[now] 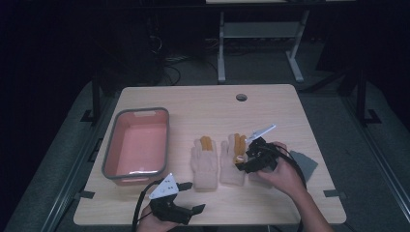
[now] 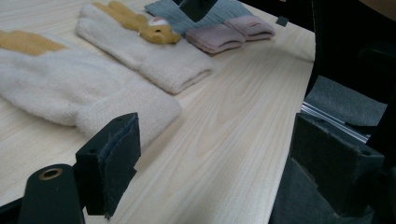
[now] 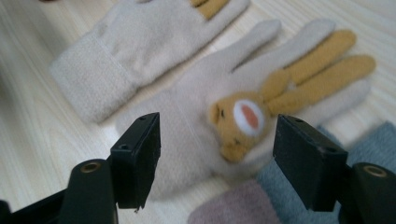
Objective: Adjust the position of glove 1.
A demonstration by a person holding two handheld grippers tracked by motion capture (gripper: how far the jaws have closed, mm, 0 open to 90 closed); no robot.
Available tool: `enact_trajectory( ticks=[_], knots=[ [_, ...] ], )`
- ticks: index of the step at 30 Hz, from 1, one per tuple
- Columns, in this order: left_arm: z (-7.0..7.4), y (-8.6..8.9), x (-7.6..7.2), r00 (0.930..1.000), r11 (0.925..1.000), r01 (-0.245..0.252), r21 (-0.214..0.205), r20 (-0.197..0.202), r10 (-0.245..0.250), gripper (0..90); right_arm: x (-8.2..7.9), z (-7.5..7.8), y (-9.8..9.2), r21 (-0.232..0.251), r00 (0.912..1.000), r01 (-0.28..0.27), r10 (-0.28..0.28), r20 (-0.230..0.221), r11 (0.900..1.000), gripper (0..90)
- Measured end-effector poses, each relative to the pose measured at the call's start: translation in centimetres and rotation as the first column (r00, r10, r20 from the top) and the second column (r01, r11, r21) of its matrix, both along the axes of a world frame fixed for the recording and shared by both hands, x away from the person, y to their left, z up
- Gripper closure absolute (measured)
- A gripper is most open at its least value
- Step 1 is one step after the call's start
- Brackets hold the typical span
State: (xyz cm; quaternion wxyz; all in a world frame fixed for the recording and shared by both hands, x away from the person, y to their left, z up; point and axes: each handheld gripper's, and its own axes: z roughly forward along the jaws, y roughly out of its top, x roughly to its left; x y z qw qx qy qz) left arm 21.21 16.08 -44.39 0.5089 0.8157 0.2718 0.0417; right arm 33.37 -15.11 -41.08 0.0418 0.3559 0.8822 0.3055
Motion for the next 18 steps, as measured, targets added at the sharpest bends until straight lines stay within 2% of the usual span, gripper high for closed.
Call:
enact_trajectory(
  ticks=[1, 3, 5, 6, 9, 14, 17, 18],
  knots=[
    [0.0, 0.0, 0.0, 1.0000, 1.0000, 0.001, 0.001, 0.001, -0.001, 16.3, 0.1, 0.1, 0.3, -0.001, 0.9999, -0.005, 0.005, -0.009, 1.0000, 31.5],
    [-0.1, 0.0, 0.0, 1.0000, 1.0000, 0.001, -0.001, 0.000, -0.001, 16.3, 0.3, 0.2, 0.6, 0.002, 0.9999, -0.012, 0.012, 0.003, 0.9999, 31.6],
    [0.0, 0.0, -0.1, 1.0000, 1.0000, 0.003, 0.000, 0.000, -0.003, 16.3, 0.8, -0.1, 0.9, 0.002, 0.9998, 0.000, 0.000, -0.017, 1.0000, 31.8],
    [0.0, 0.1, 0.0, 0.9999, 0.9999, 0.009, 0.009, 0.007, -0.009, 16.3, 1.0, -0.3, 1.0, -0.011, 0.9997, 0.008, -0.008, -0.024, 0.9999, 32.0],
    [0.1, 0.0, -0.1, 1.0000, 1.0000, 0.005, 0.002, 0.007, -0.005, 16.3, 1.4, -1.1, 1.5, -0.041, 0.9993, 0.014, -0.015, -0.035, 0.9991, 33.3],
    [0.0, 0.0, 0.1, 0.9999, 1.0000, 0.009, 0.002, 0.008, -0.009, 16.3, 2.0, -1.9, 2.5, -0.087, 0.9991, 0.001, -0.005, -0.043, 0.9962, 35.8],
    [-0.1, -0.1, 0.1, 0.9999, 0.9999, 0.011, 0.002, 0.001, -0.011, 16.3, 2.2, -2.1, 2.7, -0.106, 0.9992, 0.008, -0.012, -0.037, 0.9943, 39.8],
    [-0.1, -0.1, 0.0, 0.9999, 0.9999, 0.013, 0.004, 0.002, -0.013, 16.3, 2.4, -2.4, 2.9, -0.140, 0.9990, 0.034, -0.037, -0.023, 0.9896, 45.9]
  ],
)
